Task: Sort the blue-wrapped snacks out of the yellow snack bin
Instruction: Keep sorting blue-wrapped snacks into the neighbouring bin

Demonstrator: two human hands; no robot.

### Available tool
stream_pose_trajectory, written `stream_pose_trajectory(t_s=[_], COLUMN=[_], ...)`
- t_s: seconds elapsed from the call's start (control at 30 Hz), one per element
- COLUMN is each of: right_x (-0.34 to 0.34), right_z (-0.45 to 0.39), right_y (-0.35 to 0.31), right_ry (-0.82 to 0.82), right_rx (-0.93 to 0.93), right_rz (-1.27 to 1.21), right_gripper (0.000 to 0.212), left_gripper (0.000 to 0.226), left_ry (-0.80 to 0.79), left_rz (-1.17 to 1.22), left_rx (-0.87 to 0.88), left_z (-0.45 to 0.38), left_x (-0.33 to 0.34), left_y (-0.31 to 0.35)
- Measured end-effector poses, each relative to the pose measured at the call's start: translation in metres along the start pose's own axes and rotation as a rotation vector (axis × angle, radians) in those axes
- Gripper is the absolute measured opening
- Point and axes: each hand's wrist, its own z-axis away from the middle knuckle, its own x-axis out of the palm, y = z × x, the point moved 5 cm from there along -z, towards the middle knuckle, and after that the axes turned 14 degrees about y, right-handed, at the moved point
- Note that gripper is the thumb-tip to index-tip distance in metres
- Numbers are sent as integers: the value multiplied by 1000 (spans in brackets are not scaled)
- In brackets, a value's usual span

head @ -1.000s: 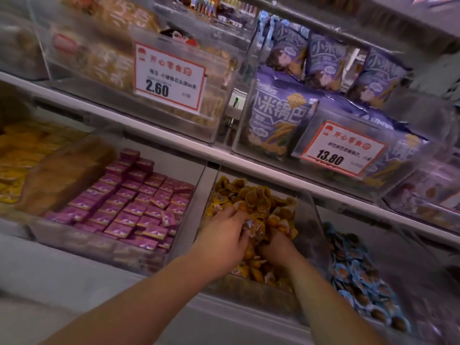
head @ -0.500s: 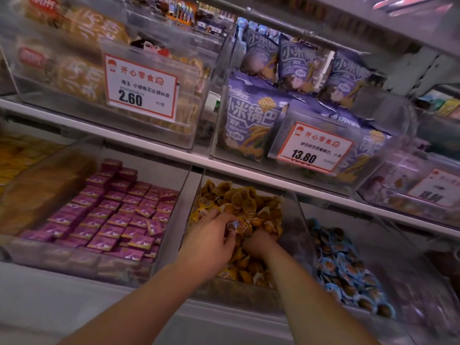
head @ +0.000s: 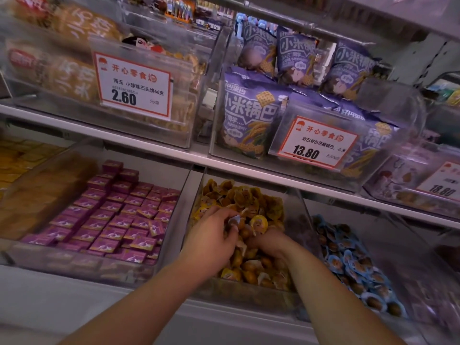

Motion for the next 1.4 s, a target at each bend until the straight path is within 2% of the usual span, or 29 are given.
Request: stream_pose_trajectory(t_s=[0.07, 0.13, 0.23, 0.3, 0.4, 0.47, 0.53, 0.63, 0.73, 0.8, 0.93, 1.0, 1.07, 1.2, 1.27, 1.33, 1.4], right_x=[1, -1, -11, -22, -32, -31, -27, -26, -35, -40, -34, -38, -40, -31, -30, -28, -29], right_z=[13, 28, 43, 51, 61, 68, 73, 69, 64, 59, 60, 56, 53, 58, 62, 67, 72], right_y=[0, -3, -16, -25, -29, -22, -10, 0, -9, -14, -17, -21, -25, -20, -17, -16, -16], right_ry=[-81, -152, -261, -299, -384, -458, -413, -172, -126, -77, -59, 15, 25, -187, -246, -302, -346], right_rx=[103, 183, 169, 145, 142, 139, 72, -129, -384, -521, -578, -557, -497, -204, -66, 31, 106], right_rz=[-230, -433, -681, -807, -896, -910, -853, -574, -319, -167, -48, -99, -146, -527, -671, -797, -929], right_gripper=[39, 12, 22, 19, 34, 35, 39, 60, 82, 87, 93, 89, 83, 73, 70, 67, 65], left_gripper=[26, 23, 22, 23, 23, 23, 22, 26, 25, 23, 29, 30, 34, 34, 33, 20, 4], left_ry=[21, 67, 141, 180, 216, 195, 151, 74, 38, 11, -46, -69, -91, -245, -318, -308, -288], left_rz=[50, 94, 153, 181, 230, 260, 265, 149, 40, -26, -140, -179, -159, -9, 92, 168, 138], left_rx=[-23, -37, -82, -96, -104, -133, -151, -91, -9, 28, 138, 189, 199, 165, 94, 30, 30], left_z=[-1, -2, -3, -3, -2, -1, 1, 2, 4, 4, 2, 1, -1, -2, 1, -1, -4], left_x=[-1, -3, -6, -7, -11, -12, -10, -7, -5, -3, 7, 12, 16, 23, 28, 29, 29], left_y=[0, -1, -3, -4, -2, -2, -2, 0, 1, 2, 7, 12, 15, 29, 33, 32, 28])
